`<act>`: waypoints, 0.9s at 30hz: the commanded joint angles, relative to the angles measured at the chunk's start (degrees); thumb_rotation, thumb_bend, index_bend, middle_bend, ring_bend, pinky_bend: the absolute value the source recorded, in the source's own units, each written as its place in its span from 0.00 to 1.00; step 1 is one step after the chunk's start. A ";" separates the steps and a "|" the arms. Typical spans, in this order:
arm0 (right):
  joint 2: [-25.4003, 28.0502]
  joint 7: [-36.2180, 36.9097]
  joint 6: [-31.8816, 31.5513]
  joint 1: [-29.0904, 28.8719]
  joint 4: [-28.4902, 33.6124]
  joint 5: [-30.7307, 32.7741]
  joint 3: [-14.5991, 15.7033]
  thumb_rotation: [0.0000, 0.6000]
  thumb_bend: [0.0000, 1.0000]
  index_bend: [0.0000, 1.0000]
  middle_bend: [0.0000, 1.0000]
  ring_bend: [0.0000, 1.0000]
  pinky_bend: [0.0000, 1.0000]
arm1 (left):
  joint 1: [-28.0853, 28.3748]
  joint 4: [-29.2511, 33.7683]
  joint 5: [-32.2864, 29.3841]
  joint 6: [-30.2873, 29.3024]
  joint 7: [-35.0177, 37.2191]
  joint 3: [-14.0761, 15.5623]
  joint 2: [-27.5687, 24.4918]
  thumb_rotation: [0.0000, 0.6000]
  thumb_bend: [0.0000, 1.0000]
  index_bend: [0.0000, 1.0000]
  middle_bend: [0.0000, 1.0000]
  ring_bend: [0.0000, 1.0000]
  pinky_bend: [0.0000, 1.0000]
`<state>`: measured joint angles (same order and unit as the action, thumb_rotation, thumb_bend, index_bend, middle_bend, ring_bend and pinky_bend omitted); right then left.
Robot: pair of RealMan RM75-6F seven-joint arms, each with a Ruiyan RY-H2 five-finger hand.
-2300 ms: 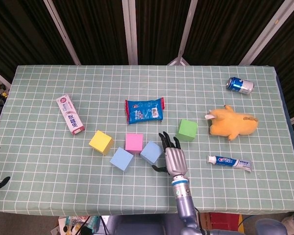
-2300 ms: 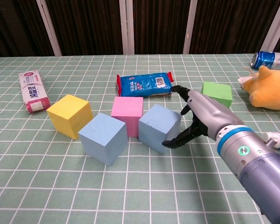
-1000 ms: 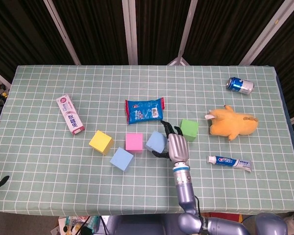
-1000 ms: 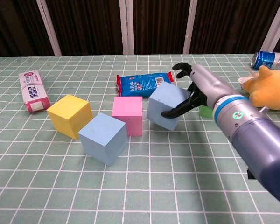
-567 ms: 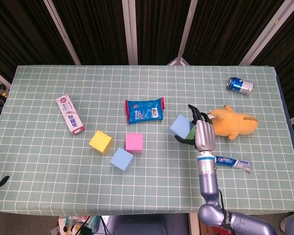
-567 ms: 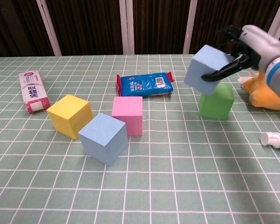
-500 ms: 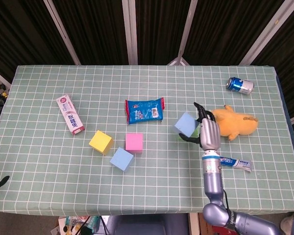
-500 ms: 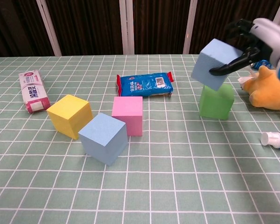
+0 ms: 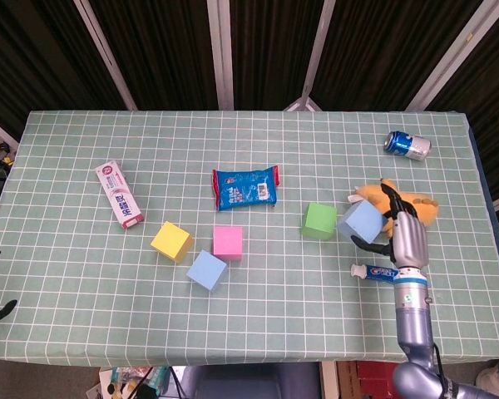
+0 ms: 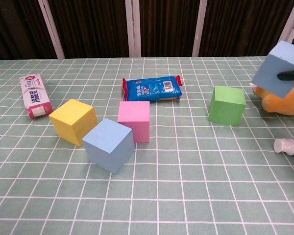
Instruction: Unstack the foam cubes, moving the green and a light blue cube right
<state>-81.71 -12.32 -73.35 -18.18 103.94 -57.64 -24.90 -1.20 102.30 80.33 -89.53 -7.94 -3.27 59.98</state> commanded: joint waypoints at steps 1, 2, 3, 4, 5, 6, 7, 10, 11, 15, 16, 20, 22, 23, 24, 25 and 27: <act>1.86 1.85 0.81 1.27 -0.36 -0.88 2.05 1.00 0.04 0.14 0.18 0.67 0.14 | -0.04 -0.01 -0.05 -0.03 0.06 0.00 -0.02 1.00 0.10 0.23 0.00 0.00 0.00; 2.19 2.54 1.30 1.35 -0.58 -1.02 2.47 1.00 0.04 0.14 0.18 0.67 0.14 | -0.03 -0.01 -0.10 0.00 0.10 -0.02 -0.03 1.00 0.10 0.23 0.00 0.00 0.00; 2.41 3.53 1.78 1.43 -0.98 -1.03 2.86 1.00 0.04 0.14 0.18 0.67 0.14 | -0.03 -0.02 -0.14 0.01 0.13 -0.04 -0.05 1.00 0.10 0.23 0.00 0.00 0.00; 2.33 4.28 2.04 1.46 -1.47 -1.03 3.16 1.00 0.04 0.14 0.18 0.67 0.14 | -0.03 -0.04 -0.14 -0.01 0.14 -0.06 -0.05 1.00 0.10 0.23 0.00 0.00 0.00; 2.01 5.08 2.19 1.42 -2.33 -1.30 3.59 1.00 0.04 0.14 0.18 0.67 0.14 | -0.04 -0.04 -0.12 -0.01 0.12 -0.04 -0.05 1.00 0.10 0.23 0.00 0.00 0.00; 1.83 5.39 2.22 1.38 -2.72 -1.47 3.80 1.00 0.04 0.14 0.18 0.67 0.14 | -0.03 -0.04 -0.10 -0.01 0.11 -0.03 -0.05 1.00 0.10 0.23 0.00 0.00 0.00; 1.53 5.77 2.19 1.31 -3.26 -1.72 4.09 1.00 0.04 0.14 0.18 0.67 0.14 | -0.03 -0.04 -0.09 -0.01 0.09 -0.03 -0.03 1.00 0.10 0.23 0.00 0.00 0.00; 0.29 6.41 2.29 0.86 -5.03 -2.42 5.06 1.00 0.04 0.14 0.18 0.67 0.14 | -0.03 -0.03 -0.12 -0.04 -0.12 -0.04 0.04 1.00 0.10 0.23 0.00 0.00 0.00; -0.18 6.39 2.45 0.62 -5.70 -2.54 5.42 1.00 0.04 0.14 0.18 0.67 0.14 | -0.02 -0.02 -0.15 0.00 -0.22 -0.03 0.07 1.00 0.10 0.23 0.00 0.00 0.00; -2.59 5.60 2.57 -0.68 -9.33 -2.55 6.21 1.00 0.04 0.14 0.18 0.67 0.14 | -0.05 0.05 -0.18 -0.06 -0.36 -0.03 0.08 1.00 0.10 0.23 0.00 0.00 0.00; -3.05 5.32 2.59 -0.94 -10.29 -2.41 6.32 1.00 0.04 0.14 0.18 0.67 0.14 | -0.08 0.05 -0.20 -0.12 -0.32 -0.05 0.06 1.00 0.10 0.23 0.00 0.00 0.00; -4.19 4.87 2.70 -1.56 -12.86 -1.68 6.33 1.00 0.04 0.14 0.18 0.67 0.14 | -0.13 0.02 -0.31 -0.19 -0.15 -0.12 -0.04 1.00 0.10 0.23 0.00 0.00 0.00; -4.82 4.83 2.89 -1.94 -14.59 -1.09 6.13 1.00 0.04 0.14 0.18 0.67 0.14 | -0.15 0.00 -0.37 -0.22 -0.05 -0.17 -0.07 1.00 0.10 0.23 0.00 0.00 0.00; -5.05 4.75 3.01 -2.11 -15.34 -0.84 6.06 1.00 0.04 0.14 0.18 0.67 0.14 | -0.15 -0.01 -0.36 -0.24 -0.02 -0.18 -0.07 1.00 0.10 0.23 0.00 0.00 0.00; -5.38 4.55 3.20 -2.38 -16.53 -0.43 5.95 1.00 0.04 0.14 0.18 0.67 0.14 | -0.16 -0.02 -0.33 -0.26 0.02 -0.17 -0.08 1.00 0.10 0.23 0.00 0.00 0.00; -5.71 4.26 3.38 -2.66 -17.73 0.00 5.83 1.00 0.04 0.14 0.18 0.67 0.14 | -0.18 -0.01 -0.27 -0.29 0.04 -0.15 -0.09 1.00 0.10 0.23 0.00 0.00 0.00; -6.28 3.84 3.57 -3.14 -19.89 0.61 5.57 1.00 0.04 0.14 0.18 0.67 0.14 | -0.21 0.02 -0.12 -0.35 0.01 -0.09 -0.12 1.00 0.10 0.23 0.00 0.00 0.00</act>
<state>-87.21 -7.94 -70.12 -20.67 85.98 -57.88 -19.01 -1.41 102.33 80.22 -89.88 -7.94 -3.36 59.87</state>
